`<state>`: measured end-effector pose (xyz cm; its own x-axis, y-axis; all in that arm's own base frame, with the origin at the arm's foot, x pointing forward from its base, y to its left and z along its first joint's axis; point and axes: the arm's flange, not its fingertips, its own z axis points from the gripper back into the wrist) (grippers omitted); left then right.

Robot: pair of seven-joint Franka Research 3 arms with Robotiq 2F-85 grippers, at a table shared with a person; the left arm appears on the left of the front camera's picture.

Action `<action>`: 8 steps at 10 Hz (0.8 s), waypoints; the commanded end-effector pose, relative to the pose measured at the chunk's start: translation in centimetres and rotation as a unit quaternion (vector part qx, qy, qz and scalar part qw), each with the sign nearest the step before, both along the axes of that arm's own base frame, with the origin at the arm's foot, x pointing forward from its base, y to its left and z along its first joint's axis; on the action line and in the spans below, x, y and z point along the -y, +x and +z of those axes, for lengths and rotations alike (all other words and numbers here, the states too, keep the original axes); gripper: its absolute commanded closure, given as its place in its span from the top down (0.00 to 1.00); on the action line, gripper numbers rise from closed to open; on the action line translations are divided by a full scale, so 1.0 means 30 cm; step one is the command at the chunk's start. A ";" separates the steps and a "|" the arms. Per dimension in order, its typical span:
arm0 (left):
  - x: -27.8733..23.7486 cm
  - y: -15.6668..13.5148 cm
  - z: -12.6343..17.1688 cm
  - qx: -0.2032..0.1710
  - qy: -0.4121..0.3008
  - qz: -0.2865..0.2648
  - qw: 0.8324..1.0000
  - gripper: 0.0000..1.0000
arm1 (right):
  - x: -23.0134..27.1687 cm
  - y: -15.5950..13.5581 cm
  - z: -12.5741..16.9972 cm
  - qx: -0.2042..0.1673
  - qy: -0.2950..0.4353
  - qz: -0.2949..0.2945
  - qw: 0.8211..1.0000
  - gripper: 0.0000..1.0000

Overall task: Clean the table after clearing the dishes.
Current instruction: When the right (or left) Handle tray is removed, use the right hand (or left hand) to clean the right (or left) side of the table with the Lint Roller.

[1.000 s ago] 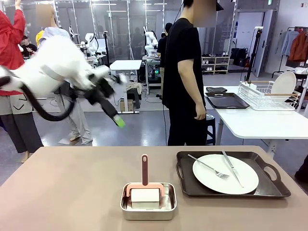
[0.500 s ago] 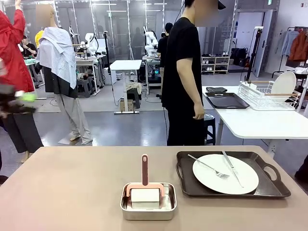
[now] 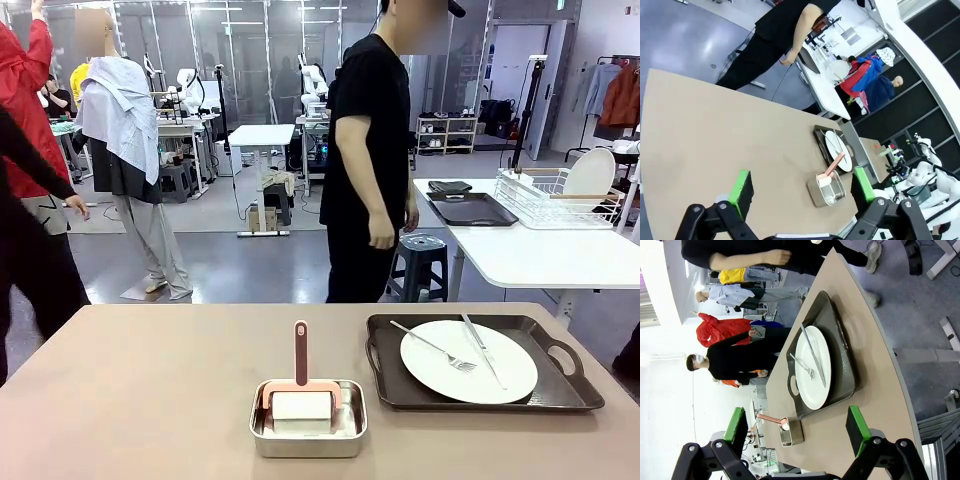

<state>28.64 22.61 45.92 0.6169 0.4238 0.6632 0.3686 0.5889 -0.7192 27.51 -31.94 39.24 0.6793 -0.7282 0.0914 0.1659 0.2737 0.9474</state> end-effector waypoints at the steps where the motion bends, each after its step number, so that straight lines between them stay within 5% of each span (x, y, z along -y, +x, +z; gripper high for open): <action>1: -0.013 -0.007 0.000 -0.001 -0.005 0.000 1.000 1.00 | 0.000 -0.012 0.010 0.002 0.003 0.002 1.000 1.00; 8: -0.013 -0.007 0.000 -0.001 -0.005 0.000 1.000 1.00 | 0.000 -0.012 0.010 0.002 0.003 0.002 1.000 1.00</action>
